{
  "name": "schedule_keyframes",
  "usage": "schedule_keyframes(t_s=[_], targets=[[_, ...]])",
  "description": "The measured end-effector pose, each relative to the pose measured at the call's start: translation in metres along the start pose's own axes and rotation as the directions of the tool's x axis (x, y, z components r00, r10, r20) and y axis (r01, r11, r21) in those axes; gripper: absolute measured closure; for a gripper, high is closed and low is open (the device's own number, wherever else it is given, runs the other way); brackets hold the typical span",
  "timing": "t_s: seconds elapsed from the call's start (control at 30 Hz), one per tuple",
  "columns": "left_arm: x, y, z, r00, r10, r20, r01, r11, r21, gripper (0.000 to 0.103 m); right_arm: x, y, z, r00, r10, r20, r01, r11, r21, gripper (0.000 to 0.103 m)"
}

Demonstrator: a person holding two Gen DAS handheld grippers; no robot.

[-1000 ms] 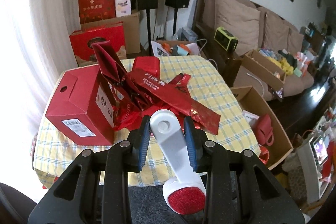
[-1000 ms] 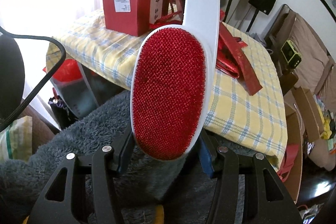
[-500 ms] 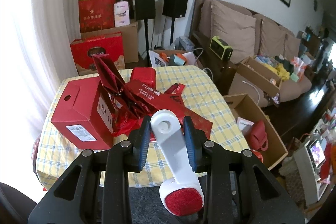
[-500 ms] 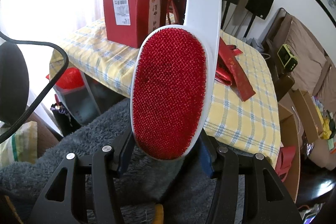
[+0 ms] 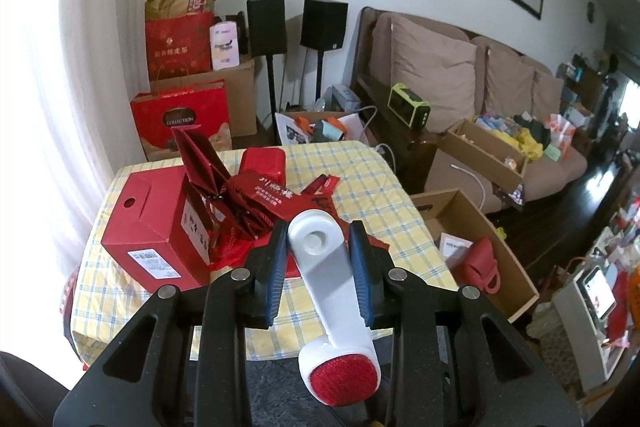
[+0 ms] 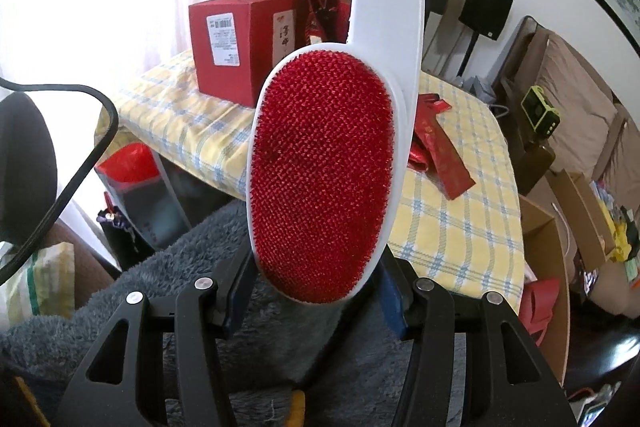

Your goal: Organize objects

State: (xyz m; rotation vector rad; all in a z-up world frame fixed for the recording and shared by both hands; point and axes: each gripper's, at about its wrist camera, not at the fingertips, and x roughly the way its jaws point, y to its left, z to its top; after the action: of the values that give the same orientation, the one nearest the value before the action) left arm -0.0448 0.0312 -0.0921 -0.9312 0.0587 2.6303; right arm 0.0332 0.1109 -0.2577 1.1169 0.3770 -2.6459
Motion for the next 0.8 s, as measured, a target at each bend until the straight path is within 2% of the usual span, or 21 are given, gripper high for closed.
schedule_keyframes(t_s=[0.5, 0.8], targets=[[-0.007, -0.012, 0.002, 0.999, -0.033, 0.04, 0.033, 0.999, 0.006, 0.076, -0.007, -0.013, 0.0, 1.0, -0.021, 0.016, 0.021, 0.999, 0.029, 0.049], [-0.027, -0.017, 0.005, 0.992, -0.086, 0.088, 0.085, 0.996, 0.008, 0.076, -0.018, -0.023, 0.001, 0.995, -0.064, 0.071, 0.064, 0.998, 0.014, 0.049]])
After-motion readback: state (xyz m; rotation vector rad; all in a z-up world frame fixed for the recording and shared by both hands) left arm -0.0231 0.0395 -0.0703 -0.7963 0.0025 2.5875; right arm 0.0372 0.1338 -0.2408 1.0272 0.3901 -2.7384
